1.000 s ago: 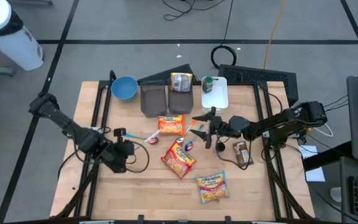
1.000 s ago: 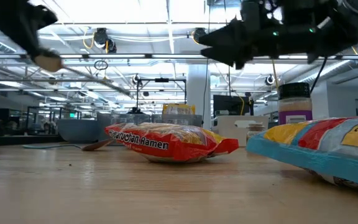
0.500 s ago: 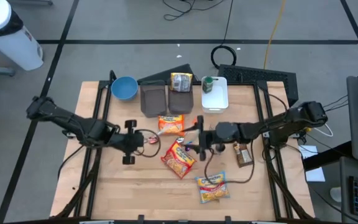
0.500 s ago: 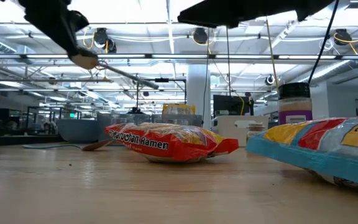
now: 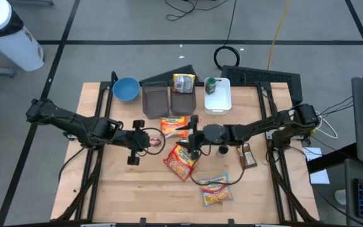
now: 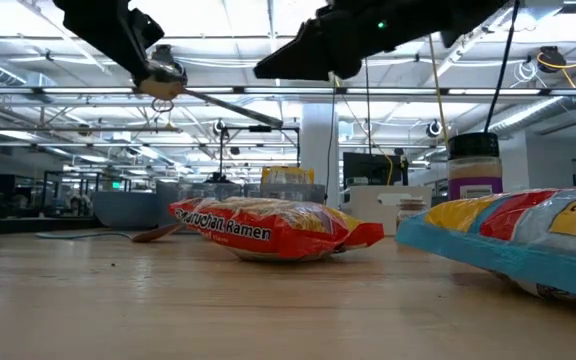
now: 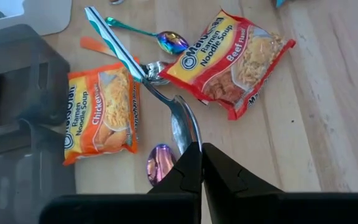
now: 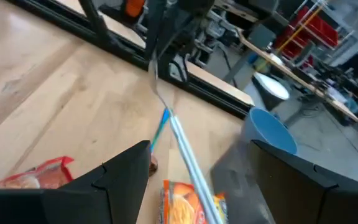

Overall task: Pick & Place Food Item
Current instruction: Put the blue patterned spoon into the left black bin

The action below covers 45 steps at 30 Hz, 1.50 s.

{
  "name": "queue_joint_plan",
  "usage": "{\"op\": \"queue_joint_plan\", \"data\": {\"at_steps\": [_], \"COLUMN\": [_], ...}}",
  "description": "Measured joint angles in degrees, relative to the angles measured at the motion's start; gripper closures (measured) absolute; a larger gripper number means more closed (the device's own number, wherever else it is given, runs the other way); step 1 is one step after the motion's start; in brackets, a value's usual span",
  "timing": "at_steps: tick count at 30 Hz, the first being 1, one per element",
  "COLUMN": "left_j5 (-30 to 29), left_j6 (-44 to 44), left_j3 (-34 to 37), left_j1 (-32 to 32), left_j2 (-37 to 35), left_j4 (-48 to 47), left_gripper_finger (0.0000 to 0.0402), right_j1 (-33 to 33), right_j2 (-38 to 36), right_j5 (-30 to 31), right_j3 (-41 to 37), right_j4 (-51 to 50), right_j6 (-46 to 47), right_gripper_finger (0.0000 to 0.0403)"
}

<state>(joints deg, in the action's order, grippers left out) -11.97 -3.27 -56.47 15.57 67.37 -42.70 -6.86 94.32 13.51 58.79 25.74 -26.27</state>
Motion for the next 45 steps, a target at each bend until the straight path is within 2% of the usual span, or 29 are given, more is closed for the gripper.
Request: {"op": "queue_joint_plan", "data": {"at_steps": [7,28,35,45], "left_j5": [0.0,-0.5,-1.2,-1.2], "left_j6": [-0.1,0.1,0.2,0.2], "left_j3": [0.0,0.0,0.0,0.0], "left_j1": [0.3,0.3,0.3,0.3], "left_j2": [0.0,0.0,0.0,0.0], "left_j4": [-0.3,-0.3,-0.3,-0.3], "left_gripper_finger": [0.0398,0.0397,0.0397,0.0394], "right_j1": [2.6,5.1,5.5,5.8], "right_j2": [5.1,5.2,5.2,5.1], "right_j5": [-4.4,-4.6,-4.6,-4.6], "right_j3": [3.6,3.6,3.6,3.6], "right_j4": [0.0,-3.0,-5.0,-5.1], "right_j6": [0.2,2.0,3.2,3.3], "right_gripper_finger": [0.0138,0.0142,0.0185,0.0270]}}
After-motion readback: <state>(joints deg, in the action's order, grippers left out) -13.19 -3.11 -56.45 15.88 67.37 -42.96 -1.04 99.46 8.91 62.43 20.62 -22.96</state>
